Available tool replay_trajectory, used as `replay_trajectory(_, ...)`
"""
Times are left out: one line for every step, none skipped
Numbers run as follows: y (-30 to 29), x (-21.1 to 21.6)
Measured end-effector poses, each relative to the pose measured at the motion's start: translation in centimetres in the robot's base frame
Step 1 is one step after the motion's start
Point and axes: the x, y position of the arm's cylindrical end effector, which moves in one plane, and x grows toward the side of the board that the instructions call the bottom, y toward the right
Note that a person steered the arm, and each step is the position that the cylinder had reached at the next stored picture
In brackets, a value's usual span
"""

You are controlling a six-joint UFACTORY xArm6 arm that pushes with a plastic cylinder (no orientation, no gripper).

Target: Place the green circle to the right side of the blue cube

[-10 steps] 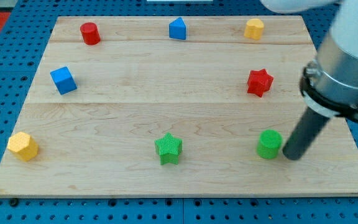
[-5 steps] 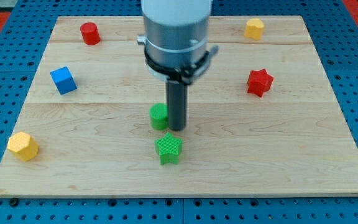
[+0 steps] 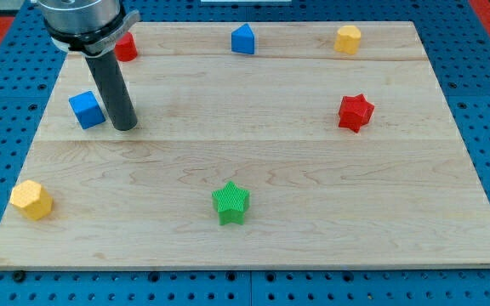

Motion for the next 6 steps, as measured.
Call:
replay_trajectory(0.17, 0.03)
replay_trajectory(0.17, 0.03)
replay_trajectory(0.24, 0.03)
replay_trajectory(0.34, 0.03)
replay_trajectory(0.41, 0.11)
replay_trajectory(0.41, 0.09)
